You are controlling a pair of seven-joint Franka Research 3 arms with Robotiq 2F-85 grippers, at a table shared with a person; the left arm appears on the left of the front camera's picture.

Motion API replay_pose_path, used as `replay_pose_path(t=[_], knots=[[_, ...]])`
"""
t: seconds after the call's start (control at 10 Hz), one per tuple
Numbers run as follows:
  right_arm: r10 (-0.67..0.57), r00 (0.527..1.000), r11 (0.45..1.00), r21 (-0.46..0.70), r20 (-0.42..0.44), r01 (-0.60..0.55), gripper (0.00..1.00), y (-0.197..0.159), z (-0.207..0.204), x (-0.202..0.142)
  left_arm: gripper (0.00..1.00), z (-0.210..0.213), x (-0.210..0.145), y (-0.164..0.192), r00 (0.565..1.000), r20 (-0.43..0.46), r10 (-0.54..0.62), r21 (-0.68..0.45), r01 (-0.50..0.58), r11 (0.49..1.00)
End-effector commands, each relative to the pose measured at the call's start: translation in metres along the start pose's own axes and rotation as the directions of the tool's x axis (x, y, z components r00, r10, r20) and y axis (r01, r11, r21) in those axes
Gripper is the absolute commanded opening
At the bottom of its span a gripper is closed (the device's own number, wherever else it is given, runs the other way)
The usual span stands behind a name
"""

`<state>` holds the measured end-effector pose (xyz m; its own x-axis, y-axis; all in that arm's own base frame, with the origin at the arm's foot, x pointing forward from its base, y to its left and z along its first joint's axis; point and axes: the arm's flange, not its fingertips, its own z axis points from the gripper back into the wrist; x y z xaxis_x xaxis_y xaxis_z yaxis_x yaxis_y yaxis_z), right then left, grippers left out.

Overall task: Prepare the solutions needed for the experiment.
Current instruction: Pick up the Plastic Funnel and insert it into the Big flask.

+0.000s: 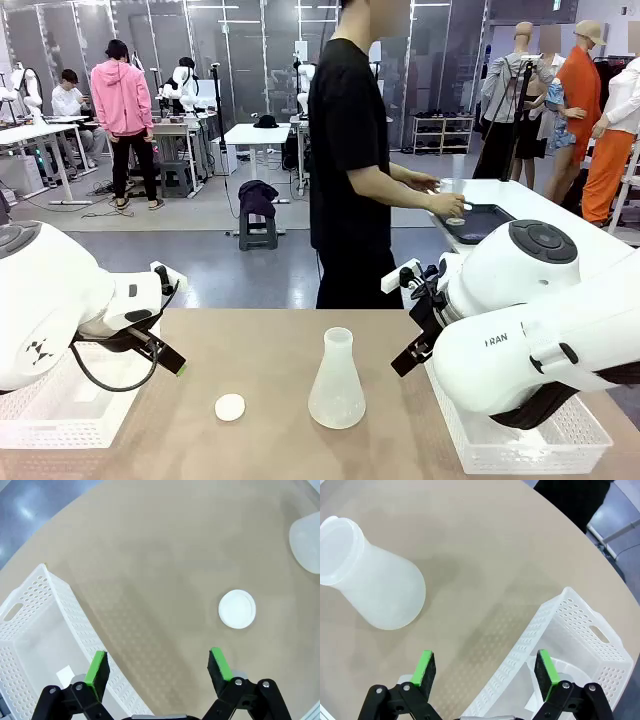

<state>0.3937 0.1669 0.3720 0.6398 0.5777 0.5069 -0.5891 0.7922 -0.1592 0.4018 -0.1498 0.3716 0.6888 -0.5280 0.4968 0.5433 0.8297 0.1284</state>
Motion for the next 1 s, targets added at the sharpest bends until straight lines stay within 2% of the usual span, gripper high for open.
replay_pose_path(t=[0.0,0.9], knots=[[0.000,1.000,1.000,0.000,0.000,0.000,1.00,0.0000,0.0000,0.0000,1.00,0.0000,0.0001,-0.0003,1.000,0.000,-0.001,0.000,0.001,1.000],[0.000,1.000,1.000,0.000,0.000,0.000,1.00,0.0000,0.0000,0.0000,1.00,0.0000,0.0001,-0.0003,1.000,0.000,-0.001,0.000,0.001,1.000]])
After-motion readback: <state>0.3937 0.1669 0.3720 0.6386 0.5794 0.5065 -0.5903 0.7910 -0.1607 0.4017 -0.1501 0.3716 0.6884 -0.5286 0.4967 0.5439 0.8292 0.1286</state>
